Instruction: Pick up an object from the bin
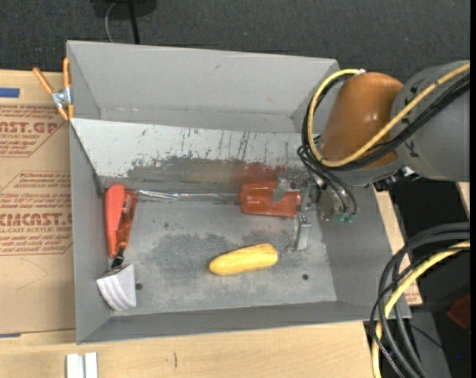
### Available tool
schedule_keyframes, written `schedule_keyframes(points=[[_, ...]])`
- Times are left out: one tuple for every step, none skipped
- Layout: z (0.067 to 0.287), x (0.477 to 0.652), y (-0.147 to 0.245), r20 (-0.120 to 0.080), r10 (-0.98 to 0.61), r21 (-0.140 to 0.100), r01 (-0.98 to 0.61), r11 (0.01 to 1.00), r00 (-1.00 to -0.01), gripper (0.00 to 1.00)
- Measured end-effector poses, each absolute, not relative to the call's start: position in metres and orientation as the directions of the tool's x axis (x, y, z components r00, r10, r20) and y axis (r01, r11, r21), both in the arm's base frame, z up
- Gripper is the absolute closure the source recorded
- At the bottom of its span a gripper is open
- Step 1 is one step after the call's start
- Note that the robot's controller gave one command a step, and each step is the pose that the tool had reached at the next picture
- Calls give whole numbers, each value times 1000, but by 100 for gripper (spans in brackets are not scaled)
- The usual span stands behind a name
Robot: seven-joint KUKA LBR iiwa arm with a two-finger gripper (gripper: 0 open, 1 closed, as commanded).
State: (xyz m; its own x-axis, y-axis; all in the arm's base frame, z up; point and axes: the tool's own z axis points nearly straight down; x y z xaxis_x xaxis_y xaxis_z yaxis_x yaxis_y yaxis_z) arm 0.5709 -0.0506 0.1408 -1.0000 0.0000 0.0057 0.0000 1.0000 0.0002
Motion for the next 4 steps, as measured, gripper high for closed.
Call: schedule_keyframes(points=[[145,573,-51,-1,-1,0,-1,1000,-1000,0],[118,539,-32,-5,-62,-2,-62,998,-998,0],[85,518,-3,4,-228,1,-228,974,-974,0],[70,513,25,-5,127,0,127,992,-992,100]])
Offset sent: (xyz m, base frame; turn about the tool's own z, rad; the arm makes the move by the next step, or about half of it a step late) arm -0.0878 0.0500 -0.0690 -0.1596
